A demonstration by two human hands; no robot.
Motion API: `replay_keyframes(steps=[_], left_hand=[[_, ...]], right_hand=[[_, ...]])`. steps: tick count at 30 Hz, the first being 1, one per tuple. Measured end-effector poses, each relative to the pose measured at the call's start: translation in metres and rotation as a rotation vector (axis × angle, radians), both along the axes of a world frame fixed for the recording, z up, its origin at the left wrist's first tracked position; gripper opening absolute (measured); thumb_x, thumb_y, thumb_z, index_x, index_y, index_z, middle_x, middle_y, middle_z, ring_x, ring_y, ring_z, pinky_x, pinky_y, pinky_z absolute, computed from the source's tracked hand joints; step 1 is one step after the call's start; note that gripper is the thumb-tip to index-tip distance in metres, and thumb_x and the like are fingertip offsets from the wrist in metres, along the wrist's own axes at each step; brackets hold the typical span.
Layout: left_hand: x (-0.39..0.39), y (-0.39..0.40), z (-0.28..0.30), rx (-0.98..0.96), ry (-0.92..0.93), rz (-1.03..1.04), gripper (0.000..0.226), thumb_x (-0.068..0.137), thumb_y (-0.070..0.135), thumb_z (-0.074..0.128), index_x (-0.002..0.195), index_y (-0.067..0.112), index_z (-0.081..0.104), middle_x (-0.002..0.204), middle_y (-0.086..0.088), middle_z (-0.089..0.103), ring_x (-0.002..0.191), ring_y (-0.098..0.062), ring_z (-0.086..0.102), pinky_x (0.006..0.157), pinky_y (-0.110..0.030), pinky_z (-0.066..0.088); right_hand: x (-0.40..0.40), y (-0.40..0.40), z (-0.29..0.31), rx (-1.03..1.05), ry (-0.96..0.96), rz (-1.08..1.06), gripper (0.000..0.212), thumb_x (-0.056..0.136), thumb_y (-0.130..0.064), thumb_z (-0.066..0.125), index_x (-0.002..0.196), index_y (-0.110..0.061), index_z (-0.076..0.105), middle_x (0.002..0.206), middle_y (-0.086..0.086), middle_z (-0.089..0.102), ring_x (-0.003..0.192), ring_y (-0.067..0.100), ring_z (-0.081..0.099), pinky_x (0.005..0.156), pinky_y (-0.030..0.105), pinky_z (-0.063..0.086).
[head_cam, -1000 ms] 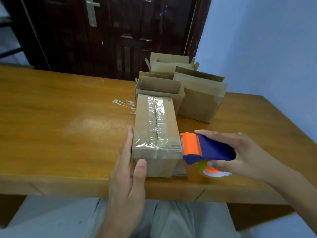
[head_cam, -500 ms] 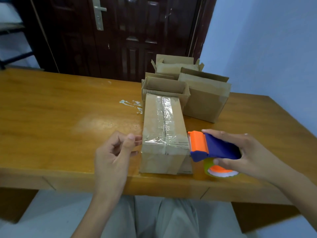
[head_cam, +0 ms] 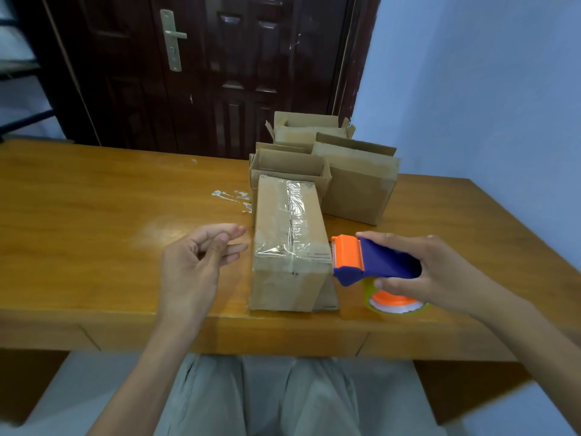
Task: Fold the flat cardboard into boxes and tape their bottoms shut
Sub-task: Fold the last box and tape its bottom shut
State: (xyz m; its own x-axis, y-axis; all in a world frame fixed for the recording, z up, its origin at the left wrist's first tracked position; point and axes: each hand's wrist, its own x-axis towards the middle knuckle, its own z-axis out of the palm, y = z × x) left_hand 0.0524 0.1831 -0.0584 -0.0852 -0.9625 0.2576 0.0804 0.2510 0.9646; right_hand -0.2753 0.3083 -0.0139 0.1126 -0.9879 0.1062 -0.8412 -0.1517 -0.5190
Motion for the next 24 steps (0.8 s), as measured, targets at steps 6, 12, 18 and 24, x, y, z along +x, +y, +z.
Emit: replay_keyframes(steps=[6, 12, 18, 24], left_hand=[[0.0, -0.003, 0.011, -0.105, -0.114, 0.039, 0.013, 0.099, 0.019, 0.068, 0.102, 0.012, 0.078, 0.091, 0.002, 0.082, 0.082, -0.018, 0.08, 0.075, -0.034, 0.066], [0.002, -0.017, 0.011, -0.236, -0.39, 0.025, 0.026, 0.106, 0.023, 0.06, 0.083, 0.01, 0.061, 0.081, 0.011, 0.077, 0.065, -0.008, 0.075, 0.062, -0.036, 0.064], [0.005, -0.029, 0.008, -0.344, -0.44, 0.028, 0.054, 0.105, 0.035, 0.06, 0.064, 0.0, 0.057, 0.067, 0.01, 0.074, 0.06, -0.006, 0.073, 0.059, -0.047, 0.062], [0.011, -0.038, 0.018, -0.495, -0.649, 0.038, 0.046, 0.109, 0.056, 0.036, 0.082, 0.02, 0.047, 0.074, 0.01, 0.069, 0.071, -0.013, 0.07, 0.059, -0.053, 0.056]], right_hand=[[0.004, -0.005, 0.002, -0.008, 0.023, 0.026, 0.074, 0.087, -0.055, 0.075, 0.153, -0.053, 0.04, 0.132, -0.031, 0.058, 0.117, 0.007, 0.061, 0.074, 0.016, 0.056], [0.005, -0.005, 0.002, -0.003, 0.022, 0.016, 0.076, 0.085, -0.055, 0.074, 0.153, -0.05, 0.041, 0.132, -0.032, 0.056, 0.119, 0.003, 0.059, 0.075, 0.016, 0.056], [0.006, -0.004, 0.005, -0.003, 0.039, 0.01, 0.076, 0.084, -0.057, 0.073, 0.153, -0.048, 0.042, 0.128, -0.034, 0.056, 0.115, -0.001, 0.059, 0.074, 0.015, 0.055], [0.006, -0.004, 0.006, -0.011, 0.053, 0.013, 0.076, 0.085, -0.058, 0.073, 0.153, -0.048, 0.041, 0.13, -0.031, 0.059, 0.117, 0.003, 0.06, 0.075, 0.018, 0.057]])
